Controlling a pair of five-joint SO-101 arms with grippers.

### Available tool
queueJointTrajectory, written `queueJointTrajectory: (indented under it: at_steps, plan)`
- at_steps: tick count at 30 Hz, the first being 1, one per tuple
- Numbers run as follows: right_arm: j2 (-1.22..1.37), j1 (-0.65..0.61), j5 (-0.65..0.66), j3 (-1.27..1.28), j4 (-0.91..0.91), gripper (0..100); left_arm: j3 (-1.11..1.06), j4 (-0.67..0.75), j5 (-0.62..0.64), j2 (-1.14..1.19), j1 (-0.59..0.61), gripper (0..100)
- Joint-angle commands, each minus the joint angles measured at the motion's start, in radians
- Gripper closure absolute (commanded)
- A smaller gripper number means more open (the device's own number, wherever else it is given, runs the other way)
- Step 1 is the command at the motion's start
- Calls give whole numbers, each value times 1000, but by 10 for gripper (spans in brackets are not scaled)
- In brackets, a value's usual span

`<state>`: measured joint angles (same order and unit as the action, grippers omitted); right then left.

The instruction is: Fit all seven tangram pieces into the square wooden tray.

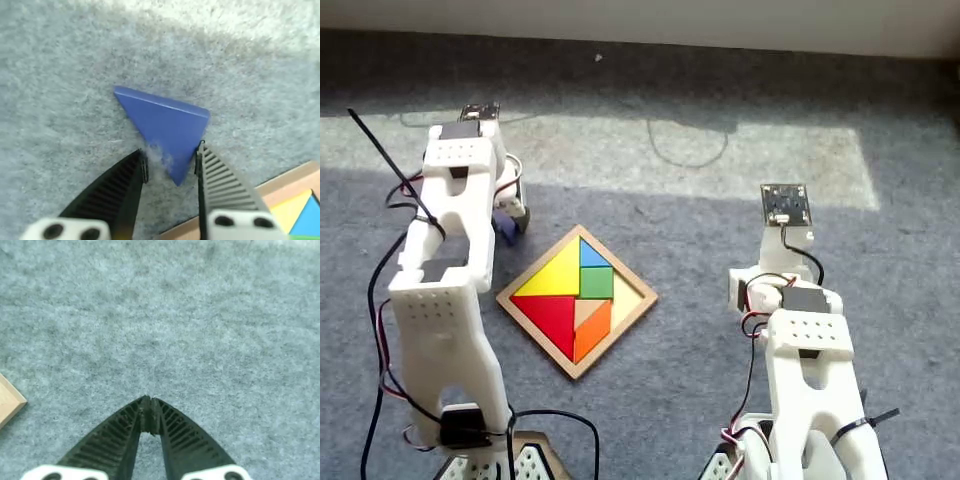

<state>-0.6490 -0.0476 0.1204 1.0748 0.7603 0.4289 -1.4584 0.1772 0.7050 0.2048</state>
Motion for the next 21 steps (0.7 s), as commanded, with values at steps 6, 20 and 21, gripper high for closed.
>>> queueJointTrajectory:
  at_steps: [6, 20, 21]
  plan:
    - [-19, 7, 2, -4, -21, 992, 85, -18, -2, -10, -8, 718]
    - [-19, 7, 2, -4, -21, 992, 74, 35, 155, -4, 59, 709]
    - [-19, 7, 2, -4, -21, 992, 65, 44, 163, -4, 59, 709]
